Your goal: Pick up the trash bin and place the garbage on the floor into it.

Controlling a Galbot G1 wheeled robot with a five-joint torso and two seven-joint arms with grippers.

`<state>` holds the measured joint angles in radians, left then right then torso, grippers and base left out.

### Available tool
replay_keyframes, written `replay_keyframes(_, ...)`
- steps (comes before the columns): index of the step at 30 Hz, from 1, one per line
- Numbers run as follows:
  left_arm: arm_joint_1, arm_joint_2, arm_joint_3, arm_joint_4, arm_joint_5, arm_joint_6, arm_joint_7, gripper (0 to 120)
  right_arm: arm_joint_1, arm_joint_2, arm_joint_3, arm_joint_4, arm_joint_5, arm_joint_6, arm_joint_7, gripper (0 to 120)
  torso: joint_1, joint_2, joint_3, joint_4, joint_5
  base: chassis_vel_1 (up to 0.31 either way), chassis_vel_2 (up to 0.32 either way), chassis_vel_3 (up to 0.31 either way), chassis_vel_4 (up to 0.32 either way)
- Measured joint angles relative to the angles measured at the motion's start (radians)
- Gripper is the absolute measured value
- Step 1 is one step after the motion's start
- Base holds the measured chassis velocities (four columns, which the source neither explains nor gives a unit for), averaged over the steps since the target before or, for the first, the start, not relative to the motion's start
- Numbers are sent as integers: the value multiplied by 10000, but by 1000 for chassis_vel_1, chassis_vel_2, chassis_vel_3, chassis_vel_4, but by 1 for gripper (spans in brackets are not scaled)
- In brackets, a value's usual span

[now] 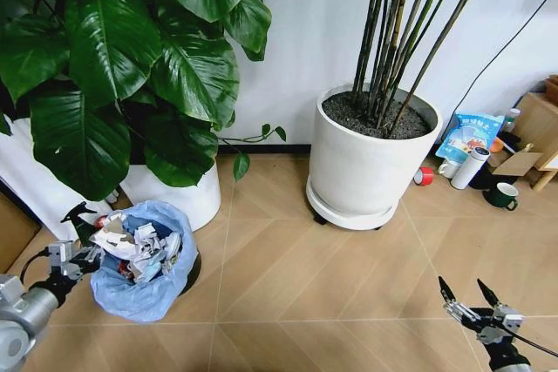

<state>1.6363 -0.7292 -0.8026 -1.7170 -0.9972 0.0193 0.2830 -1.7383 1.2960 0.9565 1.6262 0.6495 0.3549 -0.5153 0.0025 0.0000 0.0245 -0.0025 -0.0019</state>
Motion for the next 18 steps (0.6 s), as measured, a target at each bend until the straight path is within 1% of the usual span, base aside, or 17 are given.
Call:
replay_keyframes(5, -35, 19, 49, -61, 2, 8, -6, 0, -29, 40, 1, 40, -42, 22, -78, 100, 1, 0, 0, -2, 0, 0, 0, 0, 0)
replay_keyframes(18, -122, 166, 106, -98, -78, 14, -8, 0, -155, 96, 107, 189, -95, 42, -231, 100, -1, 0, 0, 0, -1, 59, -60, -63, 68)
